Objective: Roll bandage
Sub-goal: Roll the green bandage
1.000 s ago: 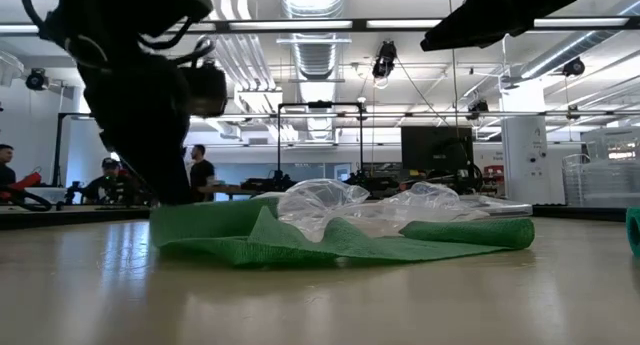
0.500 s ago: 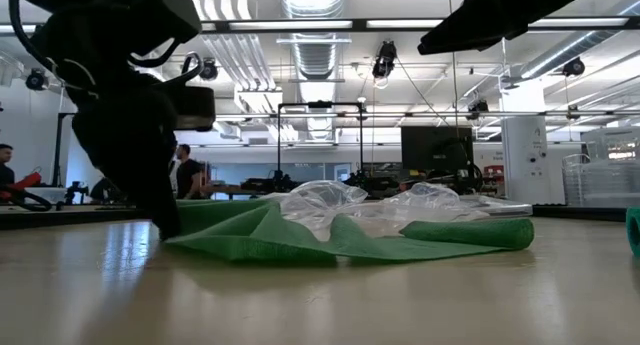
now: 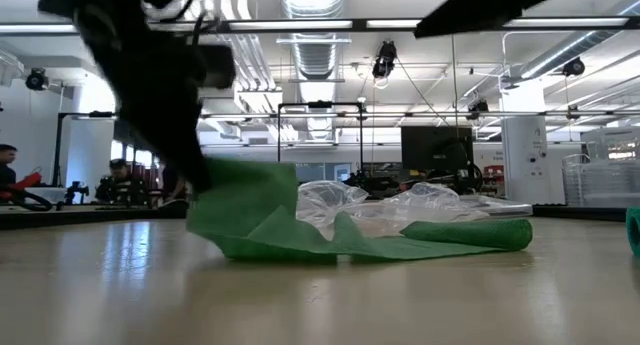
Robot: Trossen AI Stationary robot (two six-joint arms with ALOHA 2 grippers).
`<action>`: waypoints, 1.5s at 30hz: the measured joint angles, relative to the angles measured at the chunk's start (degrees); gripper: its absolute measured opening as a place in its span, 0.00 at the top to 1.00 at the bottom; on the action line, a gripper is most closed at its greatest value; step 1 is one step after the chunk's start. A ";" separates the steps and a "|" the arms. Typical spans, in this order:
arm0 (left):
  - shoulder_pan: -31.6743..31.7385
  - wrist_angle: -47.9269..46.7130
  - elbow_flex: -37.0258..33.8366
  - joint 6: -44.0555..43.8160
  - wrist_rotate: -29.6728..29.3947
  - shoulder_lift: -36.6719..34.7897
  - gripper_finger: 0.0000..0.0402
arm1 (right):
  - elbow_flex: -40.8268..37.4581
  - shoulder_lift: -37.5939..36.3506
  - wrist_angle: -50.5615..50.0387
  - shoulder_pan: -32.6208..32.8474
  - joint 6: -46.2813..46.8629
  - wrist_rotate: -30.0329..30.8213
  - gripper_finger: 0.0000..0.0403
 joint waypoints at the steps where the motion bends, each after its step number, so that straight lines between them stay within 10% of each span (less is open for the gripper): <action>1: -0.74 -3.46 2.71 0.68 -1.77 0.00 0.93 | 0.79 0.00 -0.41 0.00 -1.09 -0.08 0.54; 12: -9.01 -21.51 28.04 14.35 -29.93 0.39 0.92 | 6.29 0.52 3.68 -2.02 -3.84 -13.14 0.54; 45: -10.64 -17.82 36.49 36.31 -35.41 6.80 0.91 | 15.82 2.25 -0.15 -2.49 -14.04 -13.63 0.54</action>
